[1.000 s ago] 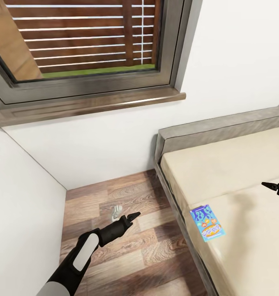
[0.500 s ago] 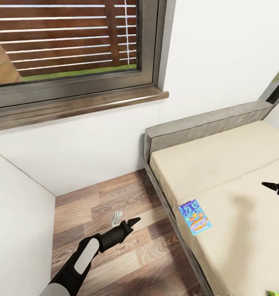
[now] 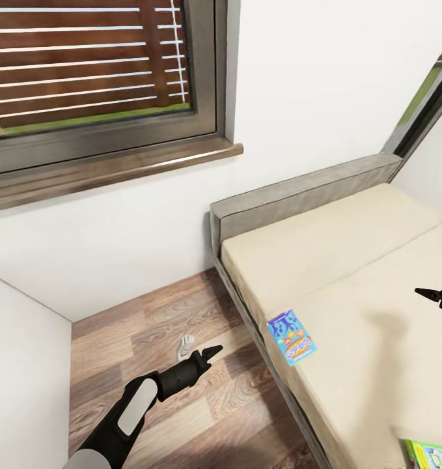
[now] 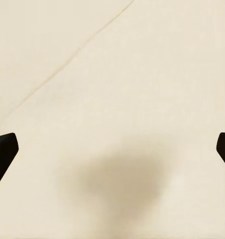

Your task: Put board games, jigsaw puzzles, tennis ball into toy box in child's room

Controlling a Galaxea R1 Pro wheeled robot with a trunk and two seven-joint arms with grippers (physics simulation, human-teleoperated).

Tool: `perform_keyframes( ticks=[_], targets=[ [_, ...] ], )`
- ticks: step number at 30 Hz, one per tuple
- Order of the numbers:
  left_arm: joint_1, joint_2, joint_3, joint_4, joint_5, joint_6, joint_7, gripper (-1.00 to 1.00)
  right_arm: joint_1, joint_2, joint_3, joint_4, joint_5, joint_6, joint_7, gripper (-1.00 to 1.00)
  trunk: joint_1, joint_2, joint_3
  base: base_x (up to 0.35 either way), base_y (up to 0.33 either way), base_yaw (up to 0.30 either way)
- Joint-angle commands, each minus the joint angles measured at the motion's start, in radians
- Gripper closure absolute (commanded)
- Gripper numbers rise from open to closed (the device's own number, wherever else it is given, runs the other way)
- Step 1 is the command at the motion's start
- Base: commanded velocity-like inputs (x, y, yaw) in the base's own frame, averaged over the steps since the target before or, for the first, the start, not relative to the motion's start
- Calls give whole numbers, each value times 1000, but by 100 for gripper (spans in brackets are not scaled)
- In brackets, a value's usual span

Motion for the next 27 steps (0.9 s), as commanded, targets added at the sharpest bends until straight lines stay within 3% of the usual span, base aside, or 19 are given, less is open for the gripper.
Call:
perform_keyframes(
  ticks=[1,27],
  targets=[
    [-1,0,0,0,7,6,0,-100,-1,0,-1,0,-7,8,-1,-100,0,0,-1,0,0,-55],
    [-45,-9,-2,1,0,7,-25,-100,0,1,-1,-10,-7,8,-1,-100,0,0,-1,0,0,-15]
  ],
)
